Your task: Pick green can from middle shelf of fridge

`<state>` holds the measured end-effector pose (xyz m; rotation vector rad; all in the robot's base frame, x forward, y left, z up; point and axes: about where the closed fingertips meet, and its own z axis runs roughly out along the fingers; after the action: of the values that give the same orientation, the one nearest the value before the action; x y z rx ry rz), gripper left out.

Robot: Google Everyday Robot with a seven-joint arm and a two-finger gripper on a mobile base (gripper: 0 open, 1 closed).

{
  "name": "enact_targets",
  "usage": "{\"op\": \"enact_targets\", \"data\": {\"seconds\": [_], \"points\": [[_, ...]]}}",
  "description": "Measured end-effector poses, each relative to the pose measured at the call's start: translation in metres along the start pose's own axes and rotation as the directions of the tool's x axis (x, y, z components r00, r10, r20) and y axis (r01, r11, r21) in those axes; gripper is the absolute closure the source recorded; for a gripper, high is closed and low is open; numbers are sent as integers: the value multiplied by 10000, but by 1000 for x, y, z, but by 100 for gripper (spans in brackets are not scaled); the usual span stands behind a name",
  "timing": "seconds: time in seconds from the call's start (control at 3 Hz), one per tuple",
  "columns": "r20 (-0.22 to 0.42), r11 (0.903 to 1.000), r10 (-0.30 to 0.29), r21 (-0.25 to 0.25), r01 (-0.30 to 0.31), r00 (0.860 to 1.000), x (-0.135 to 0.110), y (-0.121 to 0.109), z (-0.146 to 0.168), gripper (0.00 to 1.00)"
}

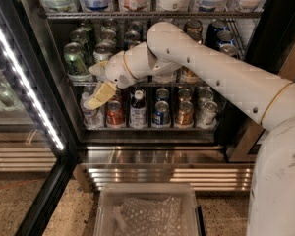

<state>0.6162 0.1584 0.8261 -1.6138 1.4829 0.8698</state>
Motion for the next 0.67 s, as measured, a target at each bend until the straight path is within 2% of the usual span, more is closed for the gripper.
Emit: {"op": "enact_targets", "data": {"seconds": [0.33, 0.67], "points": [[46, 9982, -203, 562, 200, 9998, -10, -3, -4, 10], [-242, 9861, -104, 1656, 143, 9997, -12, 4, -10, 13]]}}
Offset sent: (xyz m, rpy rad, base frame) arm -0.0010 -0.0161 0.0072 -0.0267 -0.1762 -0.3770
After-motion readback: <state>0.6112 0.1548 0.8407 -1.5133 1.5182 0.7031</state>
